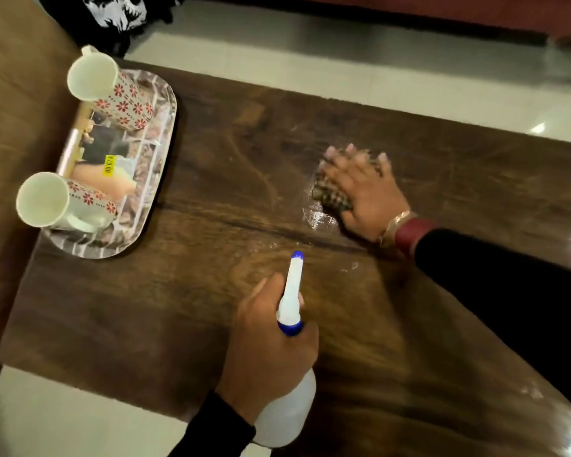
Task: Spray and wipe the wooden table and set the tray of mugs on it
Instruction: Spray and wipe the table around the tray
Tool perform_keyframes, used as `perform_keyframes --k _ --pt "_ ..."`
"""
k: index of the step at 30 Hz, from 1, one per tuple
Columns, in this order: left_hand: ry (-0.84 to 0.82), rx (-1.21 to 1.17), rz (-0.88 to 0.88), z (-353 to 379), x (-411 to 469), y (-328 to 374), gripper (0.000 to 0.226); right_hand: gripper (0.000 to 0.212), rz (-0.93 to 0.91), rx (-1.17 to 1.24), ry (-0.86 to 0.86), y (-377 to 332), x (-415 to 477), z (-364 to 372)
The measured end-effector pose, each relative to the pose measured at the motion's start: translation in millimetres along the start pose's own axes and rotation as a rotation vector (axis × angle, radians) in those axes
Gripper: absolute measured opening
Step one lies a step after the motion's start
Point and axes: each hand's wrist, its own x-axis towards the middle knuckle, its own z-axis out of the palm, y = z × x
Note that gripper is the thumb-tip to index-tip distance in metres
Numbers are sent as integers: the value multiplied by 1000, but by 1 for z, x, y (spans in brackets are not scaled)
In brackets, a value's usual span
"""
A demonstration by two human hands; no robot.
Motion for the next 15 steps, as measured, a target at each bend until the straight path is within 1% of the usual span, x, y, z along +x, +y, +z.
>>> perform_keyframes --k 1,3,5,8,12,13,15 --pt "-16 5 -22 -3 -8 -3 26 93 132 28 5 11 15 -9" --pt "-70 8 -44 -7 -21 -8 24 88 296 58 1 17 37 -18" --pt "-110 8 -65 -11 -34 -13 20 87 321 42 0 -2 37 -13" --pt "-78 -7 -105 -16 -53 -18 17 90 134 31 30 -57 -10 8" --pt "-69 -3 -116 -18 -70 -23 17 100 -161 32 -23 -147 -125 48" --pt "-63 -10 -117 -19 -74 -23 20 100 -237 20 -57 -160 -151 56" --pt "-43 -17 -90 -17 -81 -27 28 100 -342 15 -95 -164 -181 66"
